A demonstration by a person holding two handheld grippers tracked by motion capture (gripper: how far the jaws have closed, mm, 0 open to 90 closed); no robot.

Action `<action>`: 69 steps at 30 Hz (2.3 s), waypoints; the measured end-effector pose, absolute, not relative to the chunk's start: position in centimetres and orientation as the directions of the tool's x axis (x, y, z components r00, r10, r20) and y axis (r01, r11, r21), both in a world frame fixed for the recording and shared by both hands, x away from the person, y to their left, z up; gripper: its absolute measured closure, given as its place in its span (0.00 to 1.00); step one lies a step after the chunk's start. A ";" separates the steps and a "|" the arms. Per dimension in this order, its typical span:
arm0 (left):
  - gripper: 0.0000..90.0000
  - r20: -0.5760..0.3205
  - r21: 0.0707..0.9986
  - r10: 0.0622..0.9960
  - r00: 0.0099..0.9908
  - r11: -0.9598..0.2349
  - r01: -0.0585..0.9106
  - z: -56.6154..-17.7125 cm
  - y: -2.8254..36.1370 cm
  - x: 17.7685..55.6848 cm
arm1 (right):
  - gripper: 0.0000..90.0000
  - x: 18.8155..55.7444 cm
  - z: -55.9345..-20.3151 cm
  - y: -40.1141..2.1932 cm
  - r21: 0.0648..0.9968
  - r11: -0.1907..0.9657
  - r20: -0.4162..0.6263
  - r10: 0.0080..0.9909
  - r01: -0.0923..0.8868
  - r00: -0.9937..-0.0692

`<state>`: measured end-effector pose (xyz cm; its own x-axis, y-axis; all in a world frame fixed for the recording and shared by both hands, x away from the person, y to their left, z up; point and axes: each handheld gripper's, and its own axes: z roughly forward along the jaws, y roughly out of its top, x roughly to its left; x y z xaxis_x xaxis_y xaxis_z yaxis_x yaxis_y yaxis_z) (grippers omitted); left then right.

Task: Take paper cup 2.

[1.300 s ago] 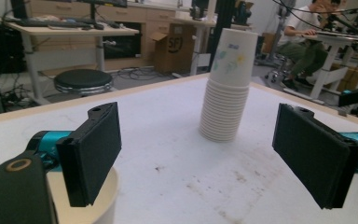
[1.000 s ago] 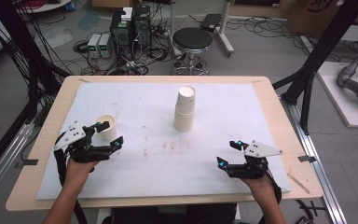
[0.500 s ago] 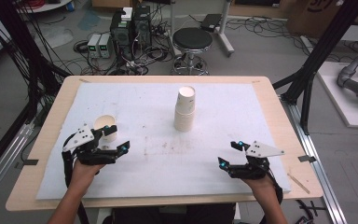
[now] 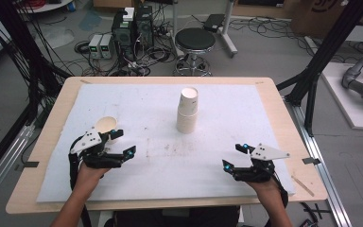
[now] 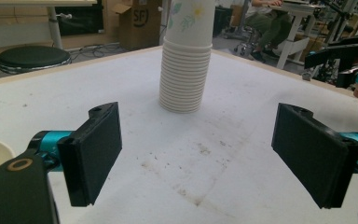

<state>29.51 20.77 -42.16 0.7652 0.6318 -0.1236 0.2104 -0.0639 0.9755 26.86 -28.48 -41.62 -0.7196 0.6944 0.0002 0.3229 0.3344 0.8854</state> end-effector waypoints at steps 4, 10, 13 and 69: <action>0.18 -0.134 0.972 0.634 0.762 -0.066 0.226 -42.4 20.5 29.6 | 0.24 26.8 -41.7 -28.5 0.884 0.338 -0.002 0.693 0.322 -0.721; 0.18 -0.129 0.973 0.621 0.773 -0.071 0.219 -42.0 19.7 29.5 | 0.24 26.8 -41.8 -28.7 0.881 0.349 -0.010 0.688 0.318 -0.726; 0.18 -0.122 0.973 0.611 0.782 -0.081 0.216 -41.6 19.0 29.6 | 0.24 26.8 -41.7 -28.9 0.881 0.350 -0.010 0.686 0.317 -0.728; 0.18 -0.124 0.947 0.558 0.820 -0.179 0.265 -32.3 8.1 41.0 | 0.23 26.8 -41.4 -29.1 0.886 0.338 0.016 0.661 0.316 -0.750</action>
